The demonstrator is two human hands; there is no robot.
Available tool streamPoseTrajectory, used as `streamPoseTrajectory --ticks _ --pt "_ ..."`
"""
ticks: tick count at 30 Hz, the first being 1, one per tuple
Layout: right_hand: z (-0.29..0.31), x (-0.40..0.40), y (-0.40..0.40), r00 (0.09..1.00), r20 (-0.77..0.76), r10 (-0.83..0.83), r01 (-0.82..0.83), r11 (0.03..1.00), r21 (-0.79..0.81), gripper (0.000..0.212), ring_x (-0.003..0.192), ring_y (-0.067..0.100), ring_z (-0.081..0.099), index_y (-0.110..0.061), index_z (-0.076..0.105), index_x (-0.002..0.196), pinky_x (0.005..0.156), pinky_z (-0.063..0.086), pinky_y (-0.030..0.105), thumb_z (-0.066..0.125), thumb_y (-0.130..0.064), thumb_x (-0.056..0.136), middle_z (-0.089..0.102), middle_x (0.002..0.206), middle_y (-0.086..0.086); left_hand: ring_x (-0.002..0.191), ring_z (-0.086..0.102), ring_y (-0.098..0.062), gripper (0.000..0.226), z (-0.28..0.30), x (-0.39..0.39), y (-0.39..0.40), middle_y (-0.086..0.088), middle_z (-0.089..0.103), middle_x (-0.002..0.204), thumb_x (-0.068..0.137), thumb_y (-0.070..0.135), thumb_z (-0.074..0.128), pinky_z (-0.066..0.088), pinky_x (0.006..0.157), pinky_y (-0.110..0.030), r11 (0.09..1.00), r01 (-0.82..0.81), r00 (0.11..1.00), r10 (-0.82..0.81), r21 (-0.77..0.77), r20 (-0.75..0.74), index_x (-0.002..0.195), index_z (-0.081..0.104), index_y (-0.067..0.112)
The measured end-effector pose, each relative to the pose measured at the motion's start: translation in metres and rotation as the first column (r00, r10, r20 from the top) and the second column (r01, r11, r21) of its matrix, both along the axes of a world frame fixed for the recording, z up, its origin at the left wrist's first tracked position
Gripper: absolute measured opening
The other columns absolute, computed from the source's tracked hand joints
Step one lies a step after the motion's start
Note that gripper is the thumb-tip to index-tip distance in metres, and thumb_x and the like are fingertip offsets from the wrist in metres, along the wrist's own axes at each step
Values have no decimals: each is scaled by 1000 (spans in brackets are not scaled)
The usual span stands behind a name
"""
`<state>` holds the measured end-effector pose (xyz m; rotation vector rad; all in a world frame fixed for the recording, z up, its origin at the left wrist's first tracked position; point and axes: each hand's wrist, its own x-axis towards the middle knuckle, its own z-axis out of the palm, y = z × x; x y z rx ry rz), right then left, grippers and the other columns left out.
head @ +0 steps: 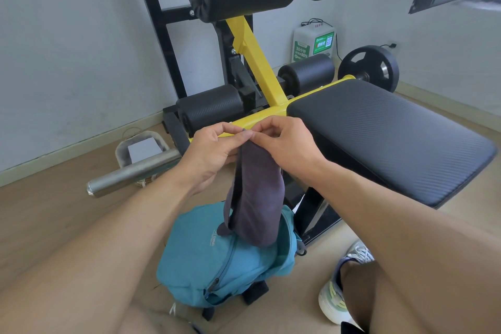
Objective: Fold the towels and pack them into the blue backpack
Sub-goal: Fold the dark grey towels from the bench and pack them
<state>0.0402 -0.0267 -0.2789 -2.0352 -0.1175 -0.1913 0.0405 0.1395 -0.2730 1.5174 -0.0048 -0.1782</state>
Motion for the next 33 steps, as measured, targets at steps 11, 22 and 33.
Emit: streamPoseTrajectory --ticks 11,22,33 --pt "2 2 -6 981 -132 142 -160 977 -139 22 83 5 70 -25 67 111 72 55 23 76 -29 91 75 89 -7 90 74 -17 6 -6 14 18 2 80 91 94 27 72 58 87 -34 947 -63 978 -4 315 208 94 77 25" --pt "-4 7 -16 916 -337 216 -322 897 -302 8 79 3 67 -26 71 93 67 45 18 76 -31 90 75 87 -9 91 64 -13 12 -31 53 69 4 71 97 98 33 64 56 96 -40 731 -642 766 594 233 247 101 69 23" --pt "-4 12 -16 973 -226 55 -128 938 -321 29 82 20 65 -22 63 74 70 55 34 52 3 84 69 82 1 110 68 -29 10 -40 55 84 1 70 109 99 36 61 54 102 -45 720 -659 750 651 219 118 100 68 28"
